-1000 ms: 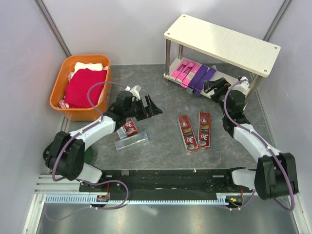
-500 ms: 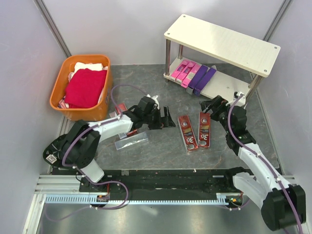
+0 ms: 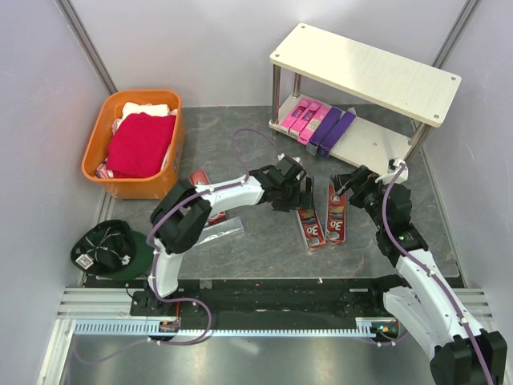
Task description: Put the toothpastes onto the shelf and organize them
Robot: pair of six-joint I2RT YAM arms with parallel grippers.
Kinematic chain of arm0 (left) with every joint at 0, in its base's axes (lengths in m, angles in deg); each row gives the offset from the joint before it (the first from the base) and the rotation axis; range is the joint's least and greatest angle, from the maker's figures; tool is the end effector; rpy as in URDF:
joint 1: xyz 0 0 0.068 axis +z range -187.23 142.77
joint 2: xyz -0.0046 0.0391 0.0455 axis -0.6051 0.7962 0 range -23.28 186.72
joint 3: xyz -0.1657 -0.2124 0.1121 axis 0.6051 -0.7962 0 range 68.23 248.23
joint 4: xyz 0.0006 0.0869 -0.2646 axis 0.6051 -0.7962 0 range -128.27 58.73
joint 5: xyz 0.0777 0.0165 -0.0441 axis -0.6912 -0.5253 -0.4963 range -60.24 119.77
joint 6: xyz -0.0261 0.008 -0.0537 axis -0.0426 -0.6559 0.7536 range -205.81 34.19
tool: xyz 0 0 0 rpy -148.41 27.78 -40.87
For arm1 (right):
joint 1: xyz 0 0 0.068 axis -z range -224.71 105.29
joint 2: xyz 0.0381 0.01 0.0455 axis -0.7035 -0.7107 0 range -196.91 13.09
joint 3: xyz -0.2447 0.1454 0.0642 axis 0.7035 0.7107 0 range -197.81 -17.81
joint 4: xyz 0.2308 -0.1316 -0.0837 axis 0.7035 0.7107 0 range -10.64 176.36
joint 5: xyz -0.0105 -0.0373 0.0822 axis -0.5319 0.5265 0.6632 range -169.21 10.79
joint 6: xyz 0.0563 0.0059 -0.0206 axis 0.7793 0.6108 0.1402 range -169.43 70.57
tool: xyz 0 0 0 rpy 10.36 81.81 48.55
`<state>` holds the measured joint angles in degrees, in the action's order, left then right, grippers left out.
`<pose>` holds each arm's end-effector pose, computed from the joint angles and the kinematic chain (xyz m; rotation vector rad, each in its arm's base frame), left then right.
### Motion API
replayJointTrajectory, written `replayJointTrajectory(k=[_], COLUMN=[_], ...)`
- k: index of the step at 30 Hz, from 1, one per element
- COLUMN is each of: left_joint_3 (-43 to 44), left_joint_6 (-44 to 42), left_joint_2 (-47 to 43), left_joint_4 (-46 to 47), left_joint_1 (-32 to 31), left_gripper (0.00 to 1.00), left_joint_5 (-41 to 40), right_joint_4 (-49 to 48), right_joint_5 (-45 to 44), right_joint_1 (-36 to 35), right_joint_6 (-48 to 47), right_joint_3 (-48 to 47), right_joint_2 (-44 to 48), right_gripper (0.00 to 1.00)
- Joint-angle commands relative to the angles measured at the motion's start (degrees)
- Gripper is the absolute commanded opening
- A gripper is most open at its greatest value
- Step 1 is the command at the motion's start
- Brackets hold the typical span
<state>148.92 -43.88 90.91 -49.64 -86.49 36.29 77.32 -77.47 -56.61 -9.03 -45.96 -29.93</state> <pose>0.2976 -0.3531 0.1839 0.2215 2.6437 -0.7605 0.1935 0.0422 0.2710 0.4329 1.7953 0.6744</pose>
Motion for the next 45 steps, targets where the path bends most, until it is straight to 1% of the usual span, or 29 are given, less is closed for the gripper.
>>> replayJointTrajectory(k=[1,3,4,6,8,11,13,17,18,20,21,22,23,24,26,31,34,35,36,37,38,39,43,45], left_joint_3=[8.1,10.7,13.6,16.7,20.4,21.7,22.4,23.5,23.1,22.2,20.7,19.7,18.5,15.8,13.4,5.6,-1.1,-2.9,-6.6,-8.5,-9.9,-12.1,-14.8,-15.6], left_joint_6=[-1.5,-1.9,-2.0,-2.5,-3.1,-3.1,-3.3,-3.7,-3.9,-4.1,-4.3,-4.3,-4.3,-4.3,-3.9,-4.0,-3.8,-3.4,-3.0,-2.4,-2.2,-2.1,-4.9,-5.5], left_joint_2=[5.6,8.4,9.5,12.8,14.4,15.5,16.0,16.7,16.7,16.0,15.5,14.9,13.3,12.5,9.6,2.6,-4.2,-6.0,-7.7,-11.5,-13.3,-15.2,-24.8,-27.2], left_joint_4=[-7.0,-9.0,-11.8,-14.7,-18.0,-18.7,-18.7,-18.1,-17.8,-16.5,-14.3,-13.1,-11.4,-8.0,-4.9,2.6,8.0,12.5,14.7,17.4,20.8,21.7,22.0,22.1], left_joint_1=[-1.8,-2.5,-3.1,-3.7,-4.3,-4.8,-5.1,-5.2,-5.1,-5.2,-5.2,-5.1,-5.1,-5.0,-4.7,-2.7,0.7,2.0,4.7,6.1,7.4,9.9,14.6,16.6], left_gripper=[0.98,0.98,0.98,0.98,0.98,0.98,0.97,0.9,0.83,0.71,0.59,0.55,0.51,0.44,0.4,0.4,0.41,0.41,0.41,0.41,0.41,0.41,0.42,0.42], left_joint_5=[-5.1,-6.3,-8.1,-10.7,-11.8,-12.8,-13.0,-11.1,-10.3,-9.4,-8.1,-7.5,-6.9,-4.7,-3.5,-2.0,3.1,5.3,10.0,12.6,14.9,18.4,24.2,27.8], right_joint_4=[1.3,1.3,1.5,1.7,1.9,1.9,1.9,1.8,1.8,1.9,1.8,1.8,1.9,1.9,1.9,1.8,0.6,-0.8,-1.3,-2.5,-3.1,-3.8,-8.4,-9.9], right_joint_5=[0.5,0.4,0.1,-0.2,-0.3,-0.2,-0.2,-0.1,0.0,0.4,0.5,0.8,1.1,1.2,1.9,4.1,7.5,8.8,10.8,12.0,13.0,14.0,19.5,20.6], right_joint_1=[-0.1,-0.1,-0.1,-0.1,-0.1,-0.1,-0.1,-0.1,-0.1,-0.1,-0.1,-0.1,-0.1,-0.1,-0.1,-0.1,-0.1,-0.1,-0.1,-0.1,-0.1,-0.2,-0.8,-2.8], right_joint_6=[-0.9,-1.1,-1.1,-1.3,-1.3,-1.4,-1.6,-1.7,-1.7,-2.1,-2.2,-2.3,-2.4,-2.4,-2.5,-2.3,-1.8,-1.6,-1.4,-1.0,-0.8,-0.6,0.5,0.8], right_joint_3=[0.2,0.4,0.4,0.4,0.5,0.5,0.5,0.6,0.6,0.5,0.4,0.3,0.0,0.0,-0.1,0.1,0.5,0.7,0.8,0.8,0.8,0.8,1.2,1.2], right_joint_2=[1.3,1.5,1.5,1.5,1.5,1.6,1.4,0.8,0.6,0.3,-0.1,-0.2,-0.5,-0.6,-0.6,0.0,-0.2,-0.4,-0.4,-0.5,-0.7,-1.0,-1.8,-2.7], right_gripper=[0.98,0.98,0.98,0.98,0.98,0.98,0.98,0.98,0.98,0.98,0.98,0.98,0.98,0.98,0.98,0.98,0.98,0.98,0.98,0.98,0.98,0.98,0.98,0.98])
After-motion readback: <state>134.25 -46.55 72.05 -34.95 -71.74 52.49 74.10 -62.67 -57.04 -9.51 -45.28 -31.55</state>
